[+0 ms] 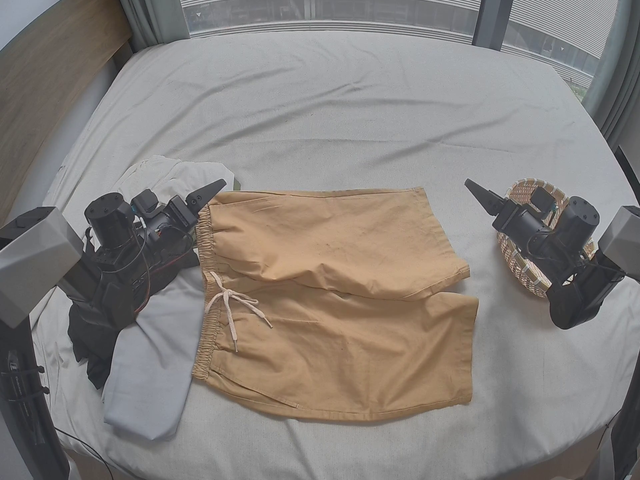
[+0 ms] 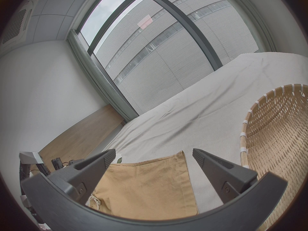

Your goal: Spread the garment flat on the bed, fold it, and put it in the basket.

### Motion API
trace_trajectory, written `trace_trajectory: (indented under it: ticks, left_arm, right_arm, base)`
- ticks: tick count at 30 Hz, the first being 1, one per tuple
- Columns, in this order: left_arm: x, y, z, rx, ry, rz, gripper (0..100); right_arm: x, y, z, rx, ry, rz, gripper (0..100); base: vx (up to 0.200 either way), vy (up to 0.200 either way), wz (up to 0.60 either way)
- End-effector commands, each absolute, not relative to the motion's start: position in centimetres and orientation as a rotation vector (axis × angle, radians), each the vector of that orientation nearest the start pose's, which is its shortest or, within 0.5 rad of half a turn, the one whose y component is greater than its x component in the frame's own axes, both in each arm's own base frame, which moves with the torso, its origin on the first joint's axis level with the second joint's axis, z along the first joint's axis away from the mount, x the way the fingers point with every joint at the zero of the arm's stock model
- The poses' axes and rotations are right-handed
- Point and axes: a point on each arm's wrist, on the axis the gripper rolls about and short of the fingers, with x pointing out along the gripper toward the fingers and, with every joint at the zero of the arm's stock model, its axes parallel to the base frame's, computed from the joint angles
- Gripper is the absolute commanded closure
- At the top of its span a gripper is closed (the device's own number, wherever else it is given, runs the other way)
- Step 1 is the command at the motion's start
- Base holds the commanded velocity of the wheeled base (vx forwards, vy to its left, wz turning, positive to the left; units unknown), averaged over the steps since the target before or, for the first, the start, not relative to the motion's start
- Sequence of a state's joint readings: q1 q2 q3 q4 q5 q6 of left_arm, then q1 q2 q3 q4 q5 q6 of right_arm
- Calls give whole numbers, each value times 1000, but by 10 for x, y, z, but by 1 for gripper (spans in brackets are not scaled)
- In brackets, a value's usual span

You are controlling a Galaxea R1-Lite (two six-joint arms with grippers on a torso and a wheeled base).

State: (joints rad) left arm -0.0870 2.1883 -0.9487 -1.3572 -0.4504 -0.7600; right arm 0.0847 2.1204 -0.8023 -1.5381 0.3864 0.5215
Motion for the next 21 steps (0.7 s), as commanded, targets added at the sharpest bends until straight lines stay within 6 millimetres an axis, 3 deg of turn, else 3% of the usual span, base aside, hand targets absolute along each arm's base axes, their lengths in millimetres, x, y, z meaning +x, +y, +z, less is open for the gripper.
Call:
trace_trajectory:
  ticks: [1, 9, 21]
  left_arm:
    - [388, -35, 117, -695, 98, -527, 0]
    - [366, -25, 116, -676, 121, -495, 0]
    - [312, -22, 105, -672, 174, -511, 0]
  right_arm:
    - [356, 40, 133, 474, -83, 519, 0]
    - [339, 38, 124, 450, -32, 503, 0]
    - [309, 36, 98, 453, 110, 468, 0]
  base:
    - [0, 0, 0]
    - [0, 0, 0]
    - [0, 0, 0]
